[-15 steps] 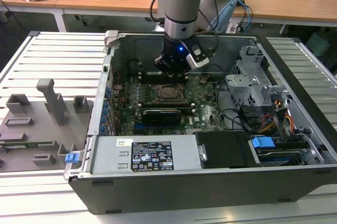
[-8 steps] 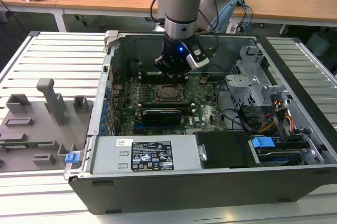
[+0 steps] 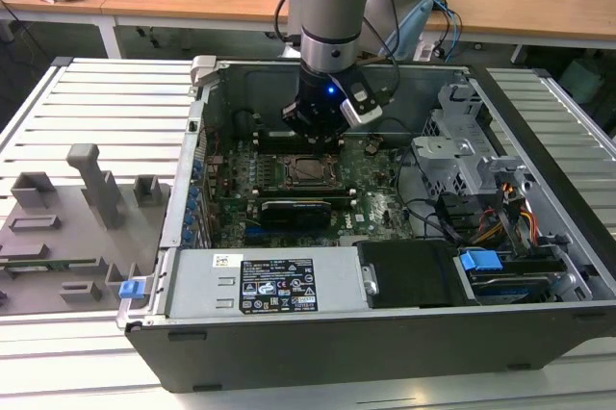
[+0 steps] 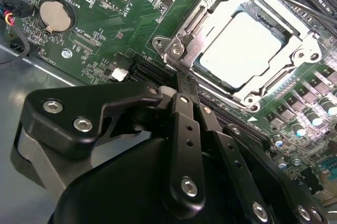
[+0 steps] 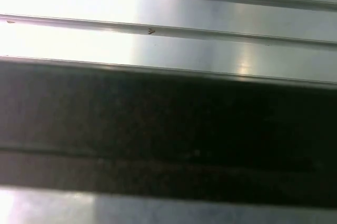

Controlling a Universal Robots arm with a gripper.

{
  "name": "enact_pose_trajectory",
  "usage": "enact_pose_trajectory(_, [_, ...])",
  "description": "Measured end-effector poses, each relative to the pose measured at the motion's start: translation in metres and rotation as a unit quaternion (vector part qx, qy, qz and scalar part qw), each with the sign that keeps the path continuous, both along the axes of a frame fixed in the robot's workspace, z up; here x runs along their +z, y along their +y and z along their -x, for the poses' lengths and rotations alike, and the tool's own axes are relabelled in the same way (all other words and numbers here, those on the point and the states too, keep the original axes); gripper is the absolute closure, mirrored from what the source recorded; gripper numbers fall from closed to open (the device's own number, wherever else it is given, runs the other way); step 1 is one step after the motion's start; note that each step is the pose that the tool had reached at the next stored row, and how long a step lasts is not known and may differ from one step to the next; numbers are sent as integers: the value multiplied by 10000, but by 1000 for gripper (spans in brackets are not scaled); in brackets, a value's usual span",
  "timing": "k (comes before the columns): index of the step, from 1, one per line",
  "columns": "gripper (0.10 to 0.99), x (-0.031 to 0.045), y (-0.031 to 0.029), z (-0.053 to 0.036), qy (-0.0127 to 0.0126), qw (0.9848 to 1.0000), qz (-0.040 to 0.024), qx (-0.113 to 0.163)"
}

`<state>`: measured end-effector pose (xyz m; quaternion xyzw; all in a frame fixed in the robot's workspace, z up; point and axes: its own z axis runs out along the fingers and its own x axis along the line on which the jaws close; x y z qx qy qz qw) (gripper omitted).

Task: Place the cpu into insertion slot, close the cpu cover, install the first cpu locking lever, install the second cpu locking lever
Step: 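Install the first cpu locking lever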

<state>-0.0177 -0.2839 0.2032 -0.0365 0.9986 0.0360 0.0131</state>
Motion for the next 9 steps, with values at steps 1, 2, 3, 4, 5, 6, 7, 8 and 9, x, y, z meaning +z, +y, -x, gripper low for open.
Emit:
enact_pose_trajectory(1, [980, -3, 0, 0, 0, 10000, 0, 0])
enact_pose_trajectory(2, [980, -13, 5, -2, -5, 10000, -16, 0])
enact_pose_trajectory(3, [980, -15, 3, -2, -4, 10000, -8, 0])
enact_pose_trajectory(4, [980, -16, 2, -1, -3, 10000, -4, 0])
enact_pose_trajectory(5, [980, -15, 0, 0, 0, 10000, -1, 0])
enact_pose_trajectory(6, [980, -16, 0, 0, 0, 10000, -1, 0])
enact_pose_trajectory(7, [980, -13, 0, -1, 0, 10000, -1, 0])
enact_pose_trajectory(8, [980, -8, 0, -1, -1, 10000, -1, 0])
enact_pose_trajectory(9, [980, -1, 0, -1, -2, 10000, -2, 0])
